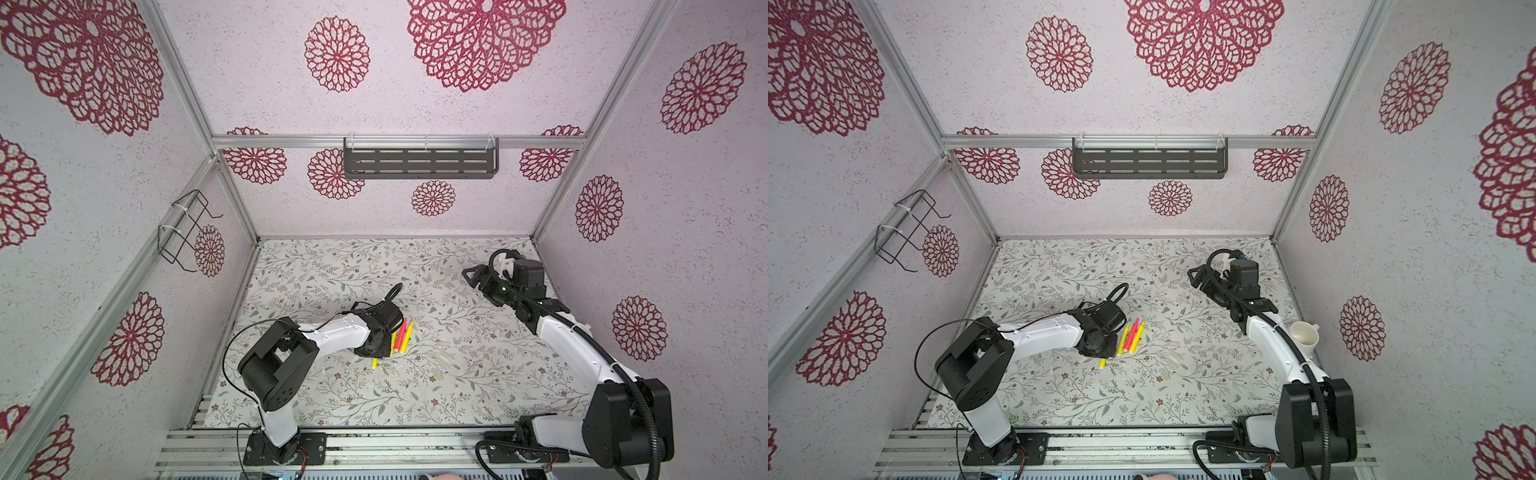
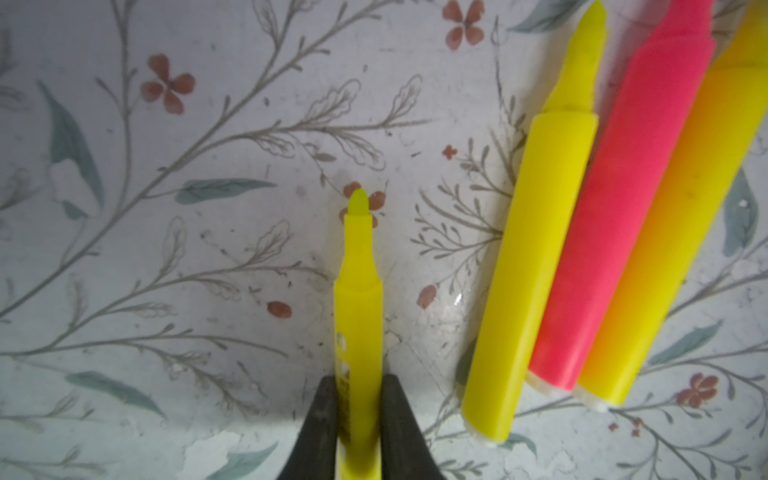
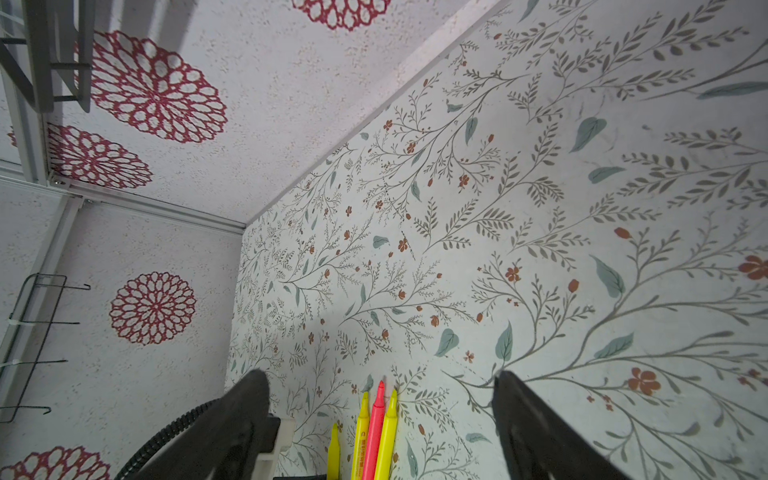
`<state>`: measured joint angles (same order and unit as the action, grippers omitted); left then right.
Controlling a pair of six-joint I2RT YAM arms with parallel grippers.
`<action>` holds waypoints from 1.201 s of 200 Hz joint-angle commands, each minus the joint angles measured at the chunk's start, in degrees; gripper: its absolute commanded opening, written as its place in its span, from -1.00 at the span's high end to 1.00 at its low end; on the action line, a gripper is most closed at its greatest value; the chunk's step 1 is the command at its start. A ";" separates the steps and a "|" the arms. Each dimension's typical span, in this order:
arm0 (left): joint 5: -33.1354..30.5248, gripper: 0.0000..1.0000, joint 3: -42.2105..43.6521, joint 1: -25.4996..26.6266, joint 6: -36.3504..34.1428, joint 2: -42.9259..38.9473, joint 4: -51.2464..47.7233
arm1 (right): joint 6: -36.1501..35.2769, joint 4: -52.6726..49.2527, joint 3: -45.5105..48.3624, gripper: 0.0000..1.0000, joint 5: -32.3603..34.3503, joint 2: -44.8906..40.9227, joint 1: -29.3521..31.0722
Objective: Insert the pens into the pen caps
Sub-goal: 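Swing the right gripper toward the translucent caps while the left holds the highlighter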
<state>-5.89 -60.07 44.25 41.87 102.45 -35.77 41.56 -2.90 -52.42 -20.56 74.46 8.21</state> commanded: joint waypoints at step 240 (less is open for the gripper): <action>-10.02 1.00 12.82 0.67 -1.84 -34.54 8.48 | -29.27 -46.10 -16.04 -0.26 17.27 5.23 33.70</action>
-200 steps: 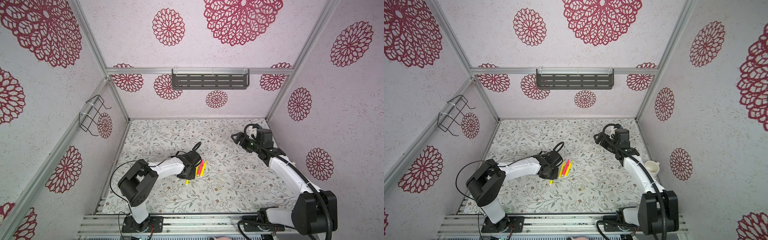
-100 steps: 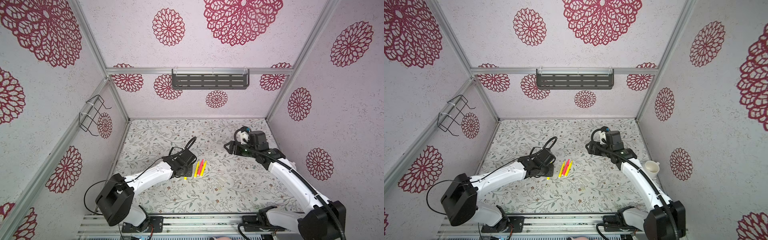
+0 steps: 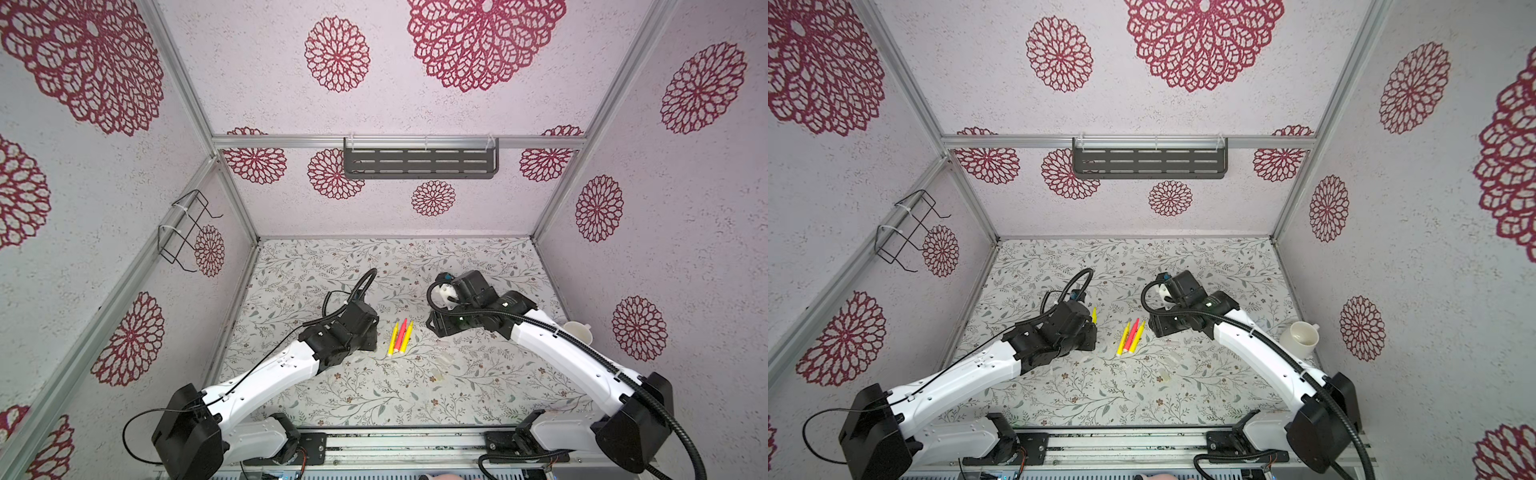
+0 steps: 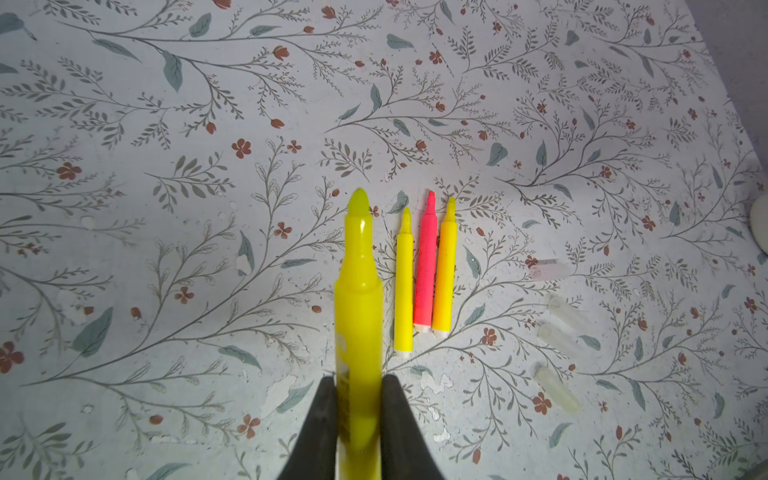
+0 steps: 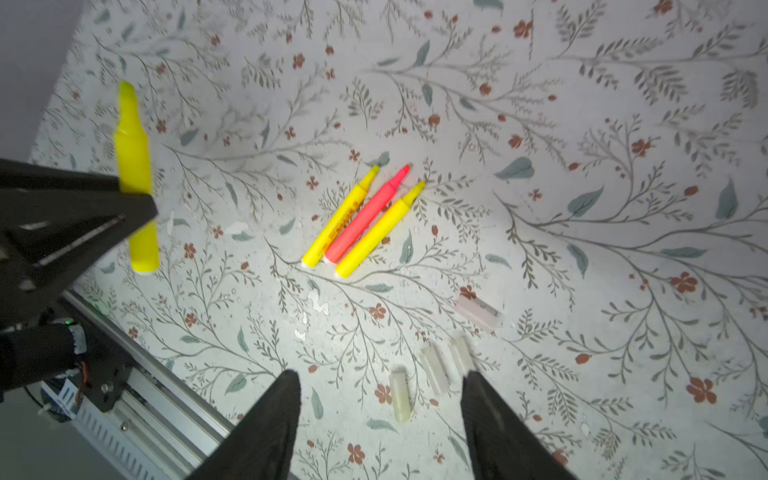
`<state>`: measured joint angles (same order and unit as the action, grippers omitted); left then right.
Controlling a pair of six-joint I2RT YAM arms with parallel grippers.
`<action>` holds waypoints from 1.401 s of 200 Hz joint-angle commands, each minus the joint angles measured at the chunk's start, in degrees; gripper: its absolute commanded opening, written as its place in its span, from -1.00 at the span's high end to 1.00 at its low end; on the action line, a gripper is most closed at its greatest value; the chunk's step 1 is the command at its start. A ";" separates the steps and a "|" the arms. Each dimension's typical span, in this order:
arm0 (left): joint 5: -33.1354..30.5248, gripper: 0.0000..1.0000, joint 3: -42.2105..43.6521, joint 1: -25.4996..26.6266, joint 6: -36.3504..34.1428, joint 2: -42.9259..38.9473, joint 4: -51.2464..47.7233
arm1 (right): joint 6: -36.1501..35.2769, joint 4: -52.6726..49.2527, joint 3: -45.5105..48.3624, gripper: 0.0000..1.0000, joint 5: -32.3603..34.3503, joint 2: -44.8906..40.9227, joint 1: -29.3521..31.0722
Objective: Insert the pens into the pen caps
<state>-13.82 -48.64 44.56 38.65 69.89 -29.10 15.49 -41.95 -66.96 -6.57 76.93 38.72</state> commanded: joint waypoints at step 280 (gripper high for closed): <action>-2.27 1.00 2.50 -1.13 3.03 -2.56 2.47 | 2.53 -2.08 9.03 -0.04 8.18 14.83 12.43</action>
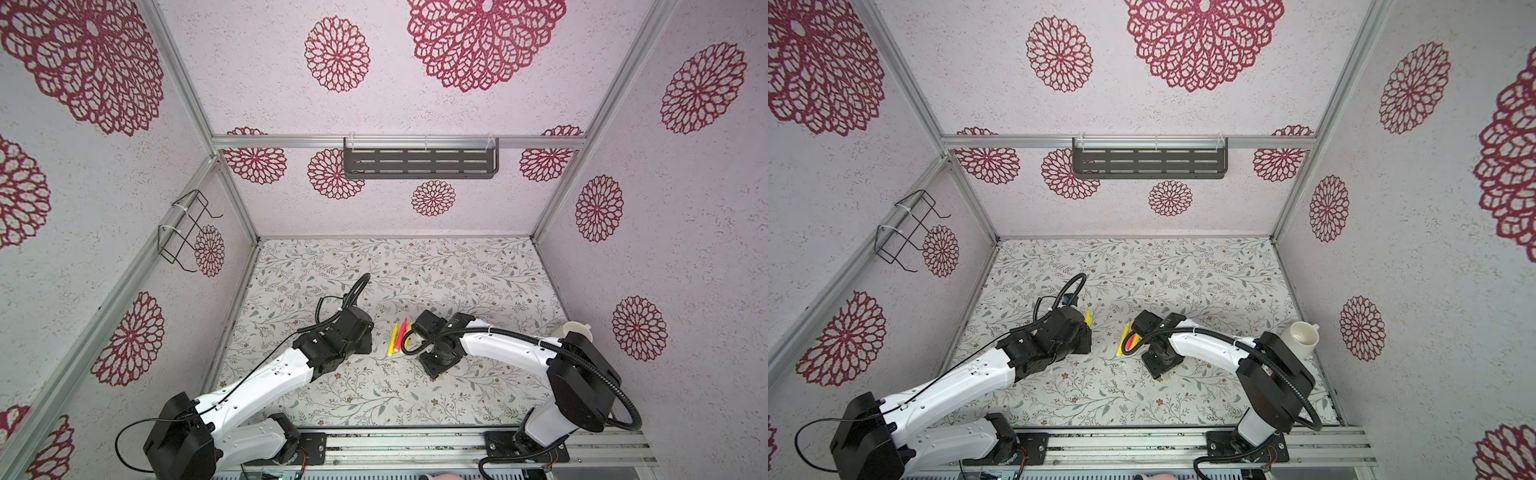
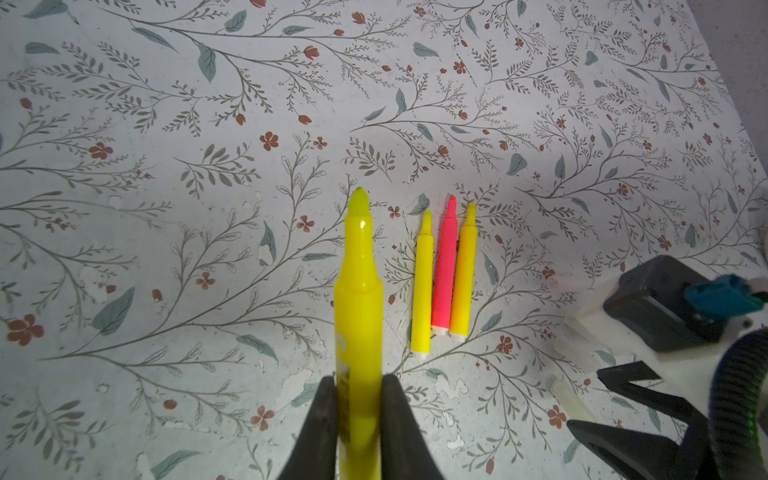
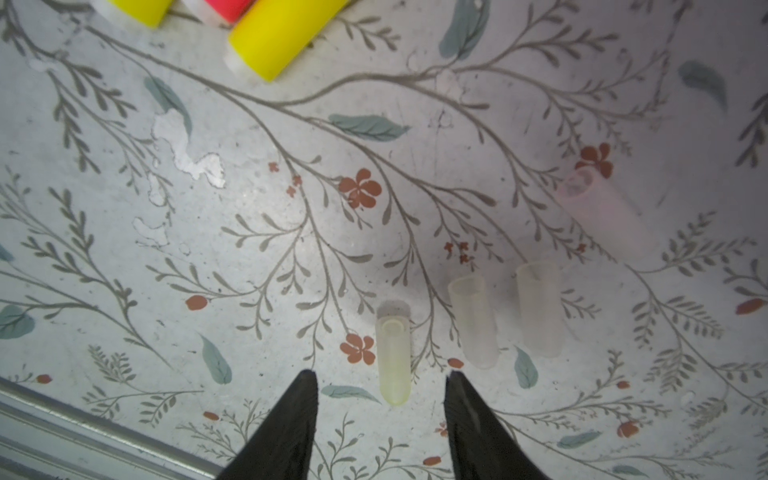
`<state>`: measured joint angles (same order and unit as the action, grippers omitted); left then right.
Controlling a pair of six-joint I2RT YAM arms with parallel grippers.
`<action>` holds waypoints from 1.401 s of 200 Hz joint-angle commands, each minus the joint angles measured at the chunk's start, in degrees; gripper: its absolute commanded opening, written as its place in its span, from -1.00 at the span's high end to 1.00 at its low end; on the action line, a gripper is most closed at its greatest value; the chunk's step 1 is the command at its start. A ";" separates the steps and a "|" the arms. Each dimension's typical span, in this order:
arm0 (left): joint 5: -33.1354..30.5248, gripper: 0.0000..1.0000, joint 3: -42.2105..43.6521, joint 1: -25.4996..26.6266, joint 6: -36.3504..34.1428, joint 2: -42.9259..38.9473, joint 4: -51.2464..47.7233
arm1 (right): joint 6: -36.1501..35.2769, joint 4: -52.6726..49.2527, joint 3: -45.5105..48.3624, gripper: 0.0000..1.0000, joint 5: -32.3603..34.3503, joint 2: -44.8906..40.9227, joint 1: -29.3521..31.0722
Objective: Insert the pens into the pen caps
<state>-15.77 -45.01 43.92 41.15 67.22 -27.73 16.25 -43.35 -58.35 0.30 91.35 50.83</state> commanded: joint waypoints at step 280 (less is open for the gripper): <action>2.92 1.00 9.98 -1.19 -2.60 -18.70 10.81 | 4.67 2.30 3.68 0.22 0.58 3.12 0.73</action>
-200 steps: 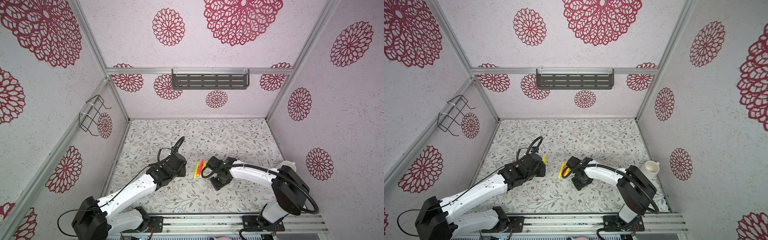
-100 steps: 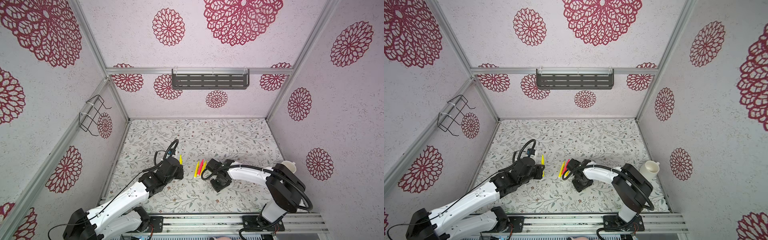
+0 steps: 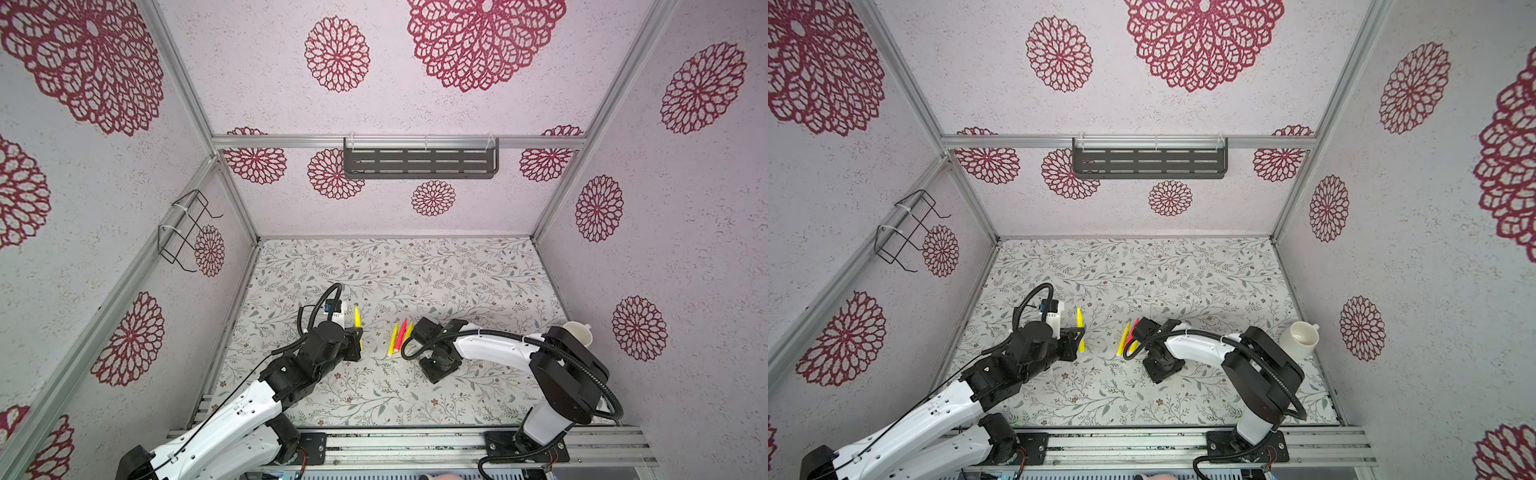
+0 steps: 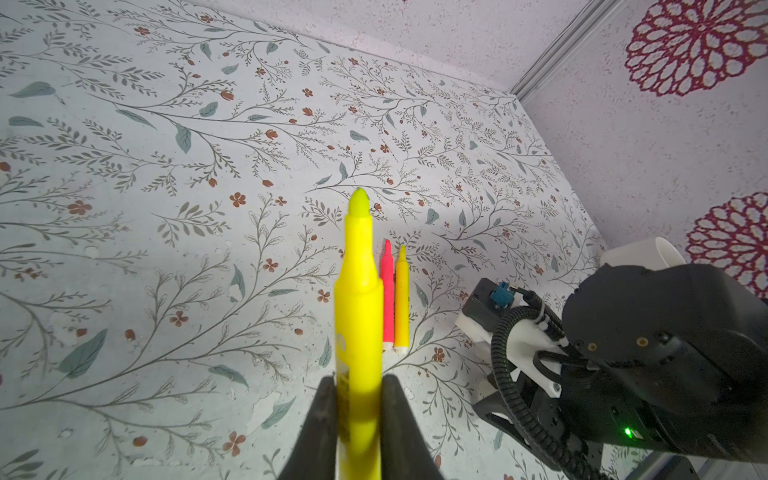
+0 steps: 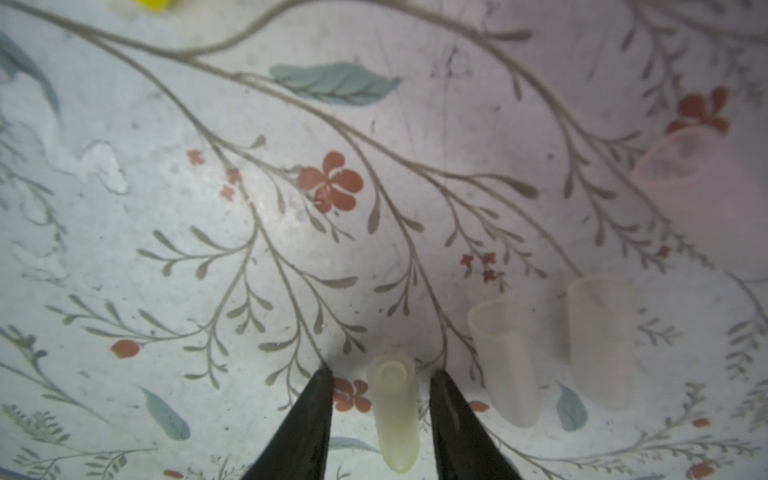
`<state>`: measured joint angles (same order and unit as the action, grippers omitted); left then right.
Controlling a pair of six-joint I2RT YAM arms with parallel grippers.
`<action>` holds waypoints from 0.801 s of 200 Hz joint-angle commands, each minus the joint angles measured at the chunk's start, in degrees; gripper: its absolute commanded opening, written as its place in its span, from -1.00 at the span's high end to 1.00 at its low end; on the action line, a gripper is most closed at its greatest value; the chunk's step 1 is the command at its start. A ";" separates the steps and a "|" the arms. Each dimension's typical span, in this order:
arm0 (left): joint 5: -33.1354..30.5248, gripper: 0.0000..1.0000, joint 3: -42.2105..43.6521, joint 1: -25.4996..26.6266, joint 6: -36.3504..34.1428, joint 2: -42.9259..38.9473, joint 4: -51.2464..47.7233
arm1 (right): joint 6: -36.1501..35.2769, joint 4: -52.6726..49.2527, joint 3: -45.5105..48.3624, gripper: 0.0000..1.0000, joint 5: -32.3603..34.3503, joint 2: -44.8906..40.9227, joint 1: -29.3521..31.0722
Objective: Insert the pens into the pen caps
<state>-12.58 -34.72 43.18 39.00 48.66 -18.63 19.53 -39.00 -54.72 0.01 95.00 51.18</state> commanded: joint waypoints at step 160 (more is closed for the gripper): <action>-1.22 1.00 -0.17 -0.46 -1.65 -1.45 2.42 | 2.20 -3.10 -2.57 0.63 2.03 -0.66 1.47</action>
<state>-12.80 -34.72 43.18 38.24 47.90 -18.50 20.88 -40.14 -55.29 0.47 95.04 52.27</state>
